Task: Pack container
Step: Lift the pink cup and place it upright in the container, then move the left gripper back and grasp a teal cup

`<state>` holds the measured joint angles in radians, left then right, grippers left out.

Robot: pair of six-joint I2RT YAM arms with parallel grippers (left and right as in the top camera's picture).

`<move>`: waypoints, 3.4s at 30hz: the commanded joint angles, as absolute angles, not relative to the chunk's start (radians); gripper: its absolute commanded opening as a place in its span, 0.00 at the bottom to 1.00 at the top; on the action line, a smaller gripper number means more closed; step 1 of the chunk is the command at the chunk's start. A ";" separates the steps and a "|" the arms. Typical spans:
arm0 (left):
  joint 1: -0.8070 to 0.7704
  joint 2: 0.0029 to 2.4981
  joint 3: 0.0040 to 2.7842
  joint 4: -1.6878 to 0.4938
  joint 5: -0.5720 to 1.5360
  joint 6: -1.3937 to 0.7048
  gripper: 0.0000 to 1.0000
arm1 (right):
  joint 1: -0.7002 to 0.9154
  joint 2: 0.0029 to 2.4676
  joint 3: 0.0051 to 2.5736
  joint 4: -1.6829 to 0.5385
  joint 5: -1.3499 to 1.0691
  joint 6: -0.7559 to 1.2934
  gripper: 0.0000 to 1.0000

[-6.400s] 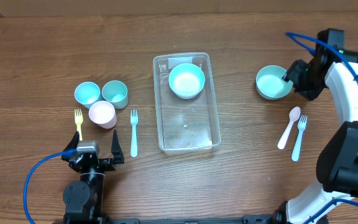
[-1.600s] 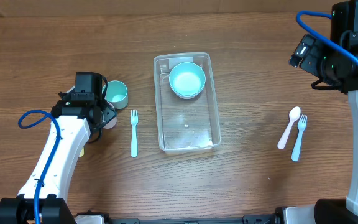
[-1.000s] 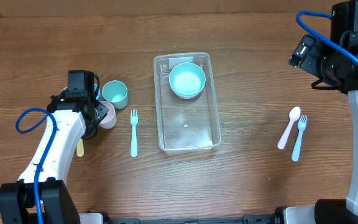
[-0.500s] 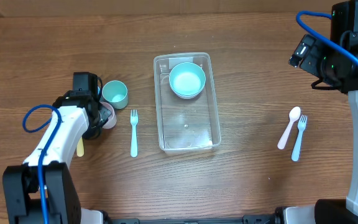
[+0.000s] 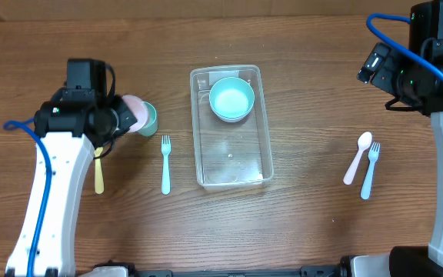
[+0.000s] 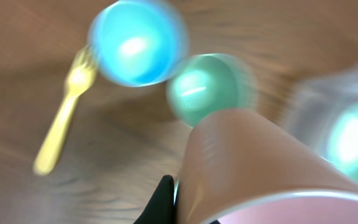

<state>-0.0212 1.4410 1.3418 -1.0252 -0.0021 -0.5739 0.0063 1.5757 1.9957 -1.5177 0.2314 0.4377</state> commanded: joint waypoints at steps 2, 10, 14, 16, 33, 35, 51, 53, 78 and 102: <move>-0.194 1.387 1.433 -0.981 0.113 -0.380 0.04 | 0.004 1.567 2.002 -1.513 0.231 0.439 1.00; -0.463 1.483 1.435 -0.858 0.013 -0.397 0.04 | 0.004 1.567 2.002 -1.513 0.231 0.439 1.00; -0.500 1.601 1.435 -0.830 -0.013 -0.398 0.04 | 0.004 1.567 2.002 -1.513 0.231 0.439 1.00; -0.500 1.645 1.435 -0.824 -0.028 -0.400 0.04 | 0.004 1.567 2.002 -1.513 0.231 0.439 1.00; -0.511 1.839 1.510 -0.833 -0.141 -0.253 0.04 | 0.004 1.567 2.002 -1.513 0.231 0.439 1.00; -0.511 1.850 1.510 -0.830 -0.141 -0.254 0.04 | 0.004 1.567 2.002 -1.513 0.231 0.439 1.00; -0.511 1.890 1.510 -0.884 -0.139 -0.270 0.04 | 0.004 1.567 2.002 -1.513 0.231 0.439 1.00; -0.511 1.890 1.510 -0.889 -0.139 -0.282 0.04 | 0.004 1.567 2.002 -1.513 0.231 0.439 1.00; -0.511 1.888 1.755 -1.028 -0.168 -0.306 0.59 | 0.004 1.567 2.002 -1.513 0.231 0.439 1.00; -0.203 1.889 1.512 -1.054 -0.078 -0.179 0.50 | 0.004 1.567 2.002 -1.513 0.231 0.439 1.00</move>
<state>-0.2012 1.8862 1.5837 -1.0946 -0.0998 -0.2081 0.0063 1.5757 1.9957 -1.5173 0.2317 0.4374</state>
